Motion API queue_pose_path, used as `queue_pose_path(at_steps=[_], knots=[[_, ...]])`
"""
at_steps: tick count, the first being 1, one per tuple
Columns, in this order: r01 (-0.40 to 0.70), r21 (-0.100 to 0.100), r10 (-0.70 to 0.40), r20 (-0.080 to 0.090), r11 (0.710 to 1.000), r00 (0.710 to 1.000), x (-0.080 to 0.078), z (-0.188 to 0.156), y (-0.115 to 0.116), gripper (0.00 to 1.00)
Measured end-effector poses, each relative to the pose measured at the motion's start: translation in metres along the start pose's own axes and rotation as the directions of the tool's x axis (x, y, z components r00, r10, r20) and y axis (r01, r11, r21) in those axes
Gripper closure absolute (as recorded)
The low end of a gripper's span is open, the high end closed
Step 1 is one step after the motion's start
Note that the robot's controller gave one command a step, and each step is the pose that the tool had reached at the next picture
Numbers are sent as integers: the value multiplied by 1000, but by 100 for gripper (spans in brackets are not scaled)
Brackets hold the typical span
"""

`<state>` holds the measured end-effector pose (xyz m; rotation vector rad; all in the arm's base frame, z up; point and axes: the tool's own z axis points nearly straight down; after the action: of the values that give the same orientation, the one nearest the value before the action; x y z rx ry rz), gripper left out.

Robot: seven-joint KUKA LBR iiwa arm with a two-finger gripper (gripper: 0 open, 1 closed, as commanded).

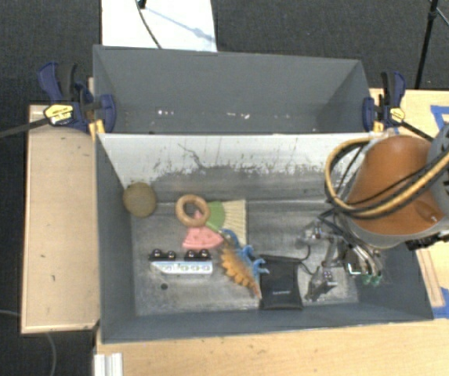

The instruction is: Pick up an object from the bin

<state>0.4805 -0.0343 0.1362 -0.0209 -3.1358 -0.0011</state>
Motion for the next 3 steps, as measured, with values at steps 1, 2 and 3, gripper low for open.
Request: queue_pose_path(at_steps=[1,2,3], knots=[[1,1,-1,8,1000,1000,-2,-3,0,0],[-104,-1,104,15,995,994,-4,63,12,100],[-103,-1,103,15,995,995,-4,63,12,100]])
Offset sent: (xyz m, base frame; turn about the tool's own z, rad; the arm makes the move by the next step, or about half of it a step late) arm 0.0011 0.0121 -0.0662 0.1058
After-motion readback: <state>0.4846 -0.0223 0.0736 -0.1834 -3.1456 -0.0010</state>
